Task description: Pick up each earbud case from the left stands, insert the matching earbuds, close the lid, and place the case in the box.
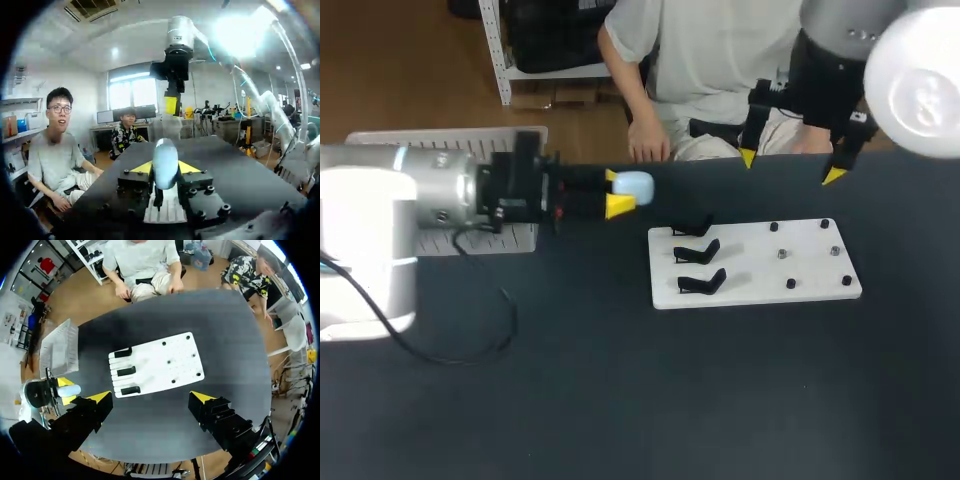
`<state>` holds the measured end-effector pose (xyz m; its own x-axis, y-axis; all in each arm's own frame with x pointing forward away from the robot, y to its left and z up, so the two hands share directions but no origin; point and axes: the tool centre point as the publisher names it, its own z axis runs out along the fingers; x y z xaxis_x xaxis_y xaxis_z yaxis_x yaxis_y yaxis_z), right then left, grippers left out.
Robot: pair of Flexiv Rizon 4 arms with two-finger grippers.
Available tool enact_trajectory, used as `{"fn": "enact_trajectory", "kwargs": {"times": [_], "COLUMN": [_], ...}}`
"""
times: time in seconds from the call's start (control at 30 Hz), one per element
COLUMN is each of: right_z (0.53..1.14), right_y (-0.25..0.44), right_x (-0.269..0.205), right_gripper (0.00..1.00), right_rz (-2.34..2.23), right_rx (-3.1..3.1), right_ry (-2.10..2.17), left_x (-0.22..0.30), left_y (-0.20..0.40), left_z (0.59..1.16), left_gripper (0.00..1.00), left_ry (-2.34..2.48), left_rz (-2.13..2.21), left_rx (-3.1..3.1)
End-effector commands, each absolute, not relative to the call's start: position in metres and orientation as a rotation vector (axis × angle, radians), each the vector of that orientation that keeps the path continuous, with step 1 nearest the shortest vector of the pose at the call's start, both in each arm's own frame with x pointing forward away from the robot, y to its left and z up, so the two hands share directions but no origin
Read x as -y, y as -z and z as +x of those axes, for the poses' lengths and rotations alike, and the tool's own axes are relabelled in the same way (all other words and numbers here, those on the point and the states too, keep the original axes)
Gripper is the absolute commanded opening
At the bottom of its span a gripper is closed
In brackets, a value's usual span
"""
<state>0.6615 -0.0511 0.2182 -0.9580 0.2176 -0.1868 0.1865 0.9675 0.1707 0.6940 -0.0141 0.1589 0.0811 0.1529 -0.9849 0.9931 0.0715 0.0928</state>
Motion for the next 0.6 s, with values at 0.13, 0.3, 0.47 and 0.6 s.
{"fn": "enact_trajectory", "kwargs": {"times": [0.13,0.3,0.47,0.6], "right_z": [0.657,0.657,0.657,0.657], "right_y": [-0.216,-0.216,-0.216,-0.216], "right_x": [0.053,0.053,0.053,0.053], "right_gripper": [1.0,1.0,1.0,1.0], "right_rz": [0.306,0.306,0.306,0.306], "right_rx": [-2.842,-2.842,-2.842,-2.842], "right_ry": [-0.216,-0.216,-0.216,-0.216], "left_x": [-0.088,-0.136,-0.183,-0.204], "left_y": [-0.18,-0.178,-0.161,-0.16], "left_z": [0.709,0.741,0.776,0.793], "left_gripper": [0.0,0.0,0.0,0.0], "left_ry": [0.793,0.626,0.504,0.465], "left_rz": [1.27,1.21,1.101,1.001], "left_rx": [-1.508,-1.656,-1.812,-1.849]}}
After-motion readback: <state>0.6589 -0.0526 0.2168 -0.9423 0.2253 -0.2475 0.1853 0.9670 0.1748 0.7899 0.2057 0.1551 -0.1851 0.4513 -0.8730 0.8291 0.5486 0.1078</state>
